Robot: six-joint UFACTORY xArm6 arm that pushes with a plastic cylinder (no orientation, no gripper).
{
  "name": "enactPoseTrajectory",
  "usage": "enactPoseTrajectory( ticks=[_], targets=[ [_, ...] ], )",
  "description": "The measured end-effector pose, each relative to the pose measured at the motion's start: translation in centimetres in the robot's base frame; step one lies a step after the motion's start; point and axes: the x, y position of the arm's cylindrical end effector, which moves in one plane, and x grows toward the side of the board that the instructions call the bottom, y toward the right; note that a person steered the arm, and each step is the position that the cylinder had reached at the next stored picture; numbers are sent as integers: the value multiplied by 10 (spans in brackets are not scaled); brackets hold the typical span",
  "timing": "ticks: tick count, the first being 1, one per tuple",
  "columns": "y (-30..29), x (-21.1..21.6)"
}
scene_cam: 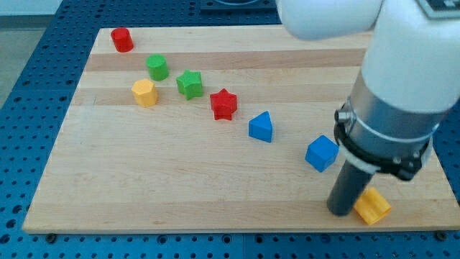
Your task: Push yellow hexagon into green star
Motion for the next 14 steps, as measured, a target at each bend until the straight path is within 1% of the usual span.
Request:
enactPoseTrajectory(
  ticks=[2, 3, 4, 5, 6, 7, 8, 9, 10, 11, 12, 13, 14],
  targets=[
    [68, 7],
    [-19, 10],
    [-177, -5],
    [-297, -48],
    [-395, -126],
    [-431, -198],
    [-370, -247],
    [-329, -238],
    [-254, -173],
    [-195, -130],
    [-220, -143],
    [-227, -198],
    [-252, -220]
  ],
)
